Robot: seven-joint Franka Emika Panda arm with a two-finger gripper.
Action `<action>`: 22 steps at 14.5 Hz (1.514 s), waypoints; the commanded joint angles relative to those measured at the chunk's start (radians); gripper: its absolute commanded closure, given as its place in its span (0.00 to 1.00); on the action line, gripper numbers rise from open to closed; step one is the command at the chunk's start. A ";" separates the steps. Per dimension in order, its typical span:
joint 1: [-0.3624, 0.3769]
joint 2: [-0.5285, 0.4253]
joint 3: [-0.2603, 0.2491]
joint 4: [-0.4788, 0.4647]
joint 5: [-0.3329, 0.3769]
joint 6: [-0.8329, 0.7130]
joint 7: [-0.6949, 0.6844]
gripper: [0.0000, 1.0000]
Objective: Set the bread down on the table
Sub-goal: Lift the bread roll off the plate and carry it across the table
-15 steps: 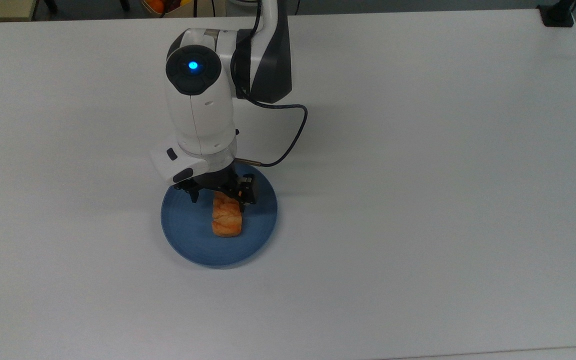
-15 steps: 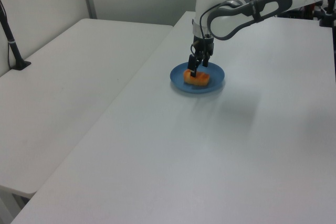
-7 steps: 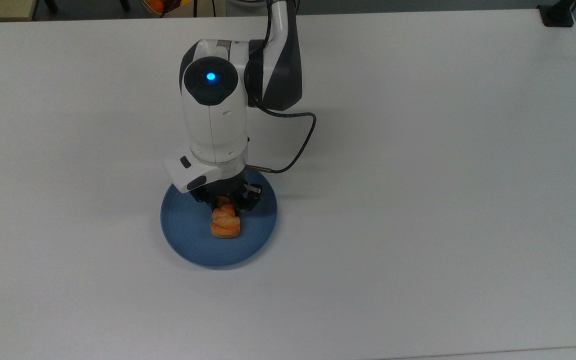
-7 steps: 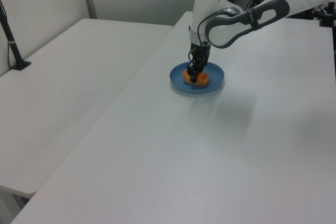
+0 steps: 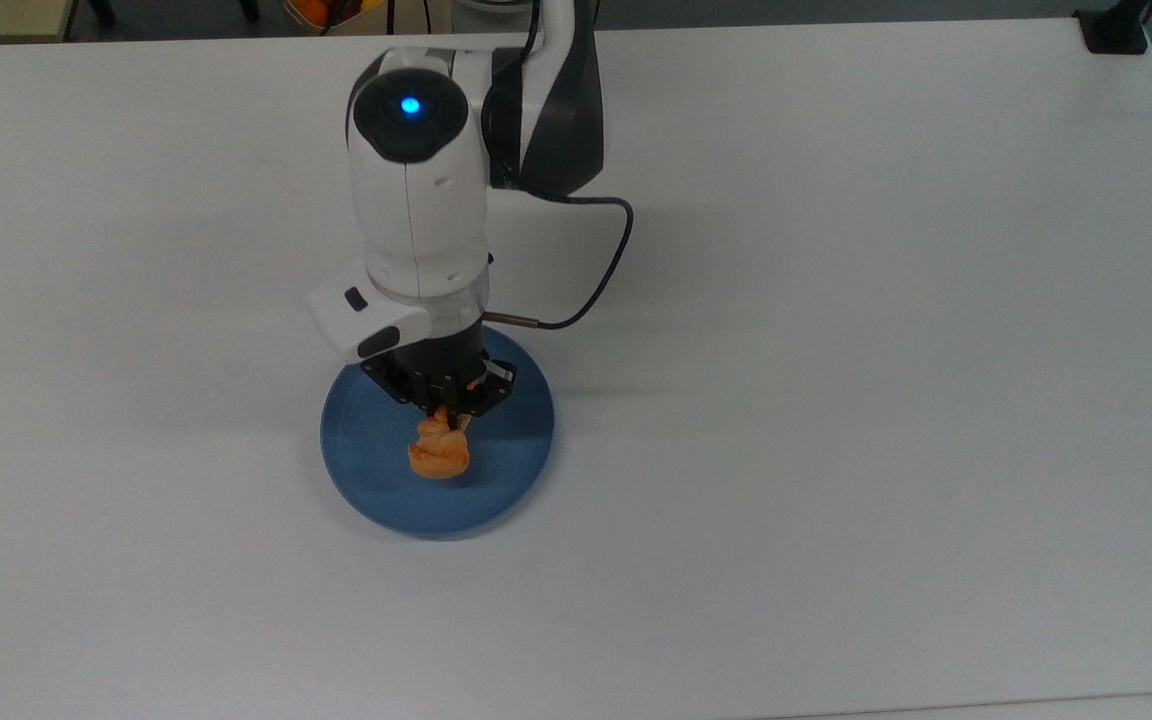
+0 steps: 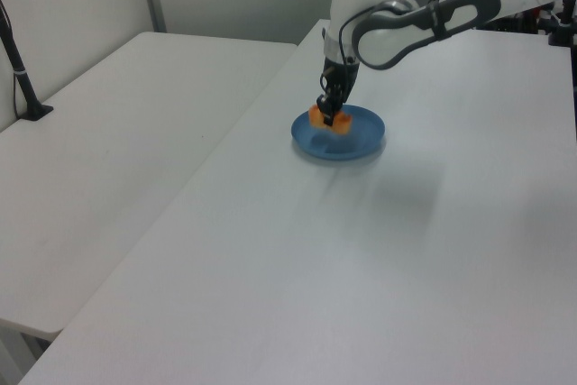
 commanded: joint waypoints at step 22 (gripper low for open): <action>0.340 -0.359 0.424 -0.537 -0.119 -0.026 0.615 1.00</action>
